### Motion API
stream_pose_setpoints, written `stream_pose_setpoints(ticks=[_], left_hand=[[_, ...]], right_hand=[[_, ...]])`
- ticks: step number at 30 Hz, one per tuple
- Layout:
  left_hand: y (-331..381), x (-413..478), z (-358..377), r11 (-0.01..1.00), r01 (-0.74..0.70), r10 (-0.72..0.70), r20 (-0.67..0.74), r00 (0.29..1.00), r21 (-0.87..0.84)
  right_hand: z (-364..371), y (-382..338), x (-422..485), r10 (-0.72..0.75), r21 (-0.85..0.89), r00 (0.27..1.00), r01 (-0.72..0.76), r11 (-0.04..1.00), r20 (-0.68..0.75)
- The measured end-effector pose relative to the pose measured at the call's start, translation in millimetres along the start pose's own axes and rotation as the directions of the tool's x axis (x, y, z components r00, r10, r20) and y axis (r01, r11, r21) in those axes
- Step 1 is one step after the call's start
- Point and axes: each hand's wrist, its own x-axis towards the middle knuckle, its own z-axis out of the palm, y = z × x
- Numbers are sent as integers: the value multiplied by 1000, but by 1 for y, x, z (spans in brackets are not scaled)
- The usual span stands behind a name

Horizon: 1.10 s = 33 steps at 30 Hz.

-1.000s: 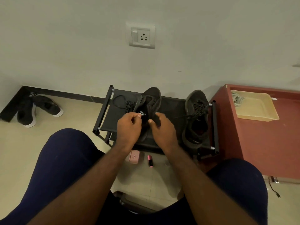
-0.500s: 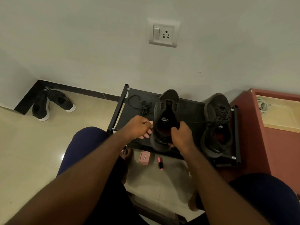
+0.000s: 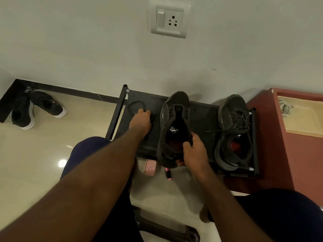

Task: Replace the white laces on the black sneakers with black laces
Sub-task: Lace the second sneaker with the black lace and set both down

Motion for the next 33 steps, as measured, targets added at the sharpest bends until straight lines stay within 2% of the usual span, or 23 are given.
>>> stream_pose_setpoints(ticks=[3, 6, 9, 12, 14, 16, 17, 19, 23, 24, 26, 30, 31, 33], left_hand=[[2, -4, -1, 985, 37, -43, -31, 999, -166], [11, -23, -11, 908, 58, -102, -83, 991, -414], [28, -52, -31, 717, 25, -124, -93, 988, -696], [47, -99, -55, 485, -21, -85, -72, 994, -874], [58, -132, -63, 400, -34, -43, -55, 998, -916], [66, -159, -63, 382, -45, 12, -44, 999, -923], [69, -171, -60, 393, -59, 50, -43, 998, -918], [74, -187, -52, 421, -101, 126, -53, 991, -902], [81, -209, -39, 497, -184, 211, -88, 974, -848], [82, -212, -38, 490, -179, 210, -84, 974, -853], [85, -218, -39, 385, -113, 186, -43, 982, -916], [82, -219, -43, 179, 61, 30, 68, 997, -982], [79, -219, -43, 161, 77, -7, 77, 997, -984], [74, -217, -42, 201, 73, -63, 62, 996, -977]], right_hand=[[-3, 4, -9, 15, 14, 1000, -15, 1000, 2], [-6, 10, -21, 7, 27, 1000, -7, 1000, -4], [-9, 9, -21, 2, -18, 1000, -2, 1000, -14], [-19, 0, -29, -164, -217, 979, 134, 967, -125], [-29, -8, -38, -284, -193, 939, 248, 949, -192], [-36, -18, -53, -313, 43, 943, 319, 947, -112], [-38, -21, -63, -324, 158, 945, 326, 932, -40], [-36, -17, -76, -376, 257, 926, 361, 897, 13], [-40, 0, -91, -404, 291, 911, 411, 864, -87], [-42, 2, -92, -407, 277, 908, 417, 865, -98], [-47, 3, -93, -392, 297, 911, 412, 862, -127], [-58, 7, -94, -228, 503, 954, 297, 812, -195], [-62, 9, -93, -193, 532, 962, 268, 803, -193], [-71, 12, -92, -150, 563, 968, 238, 791, -199]])
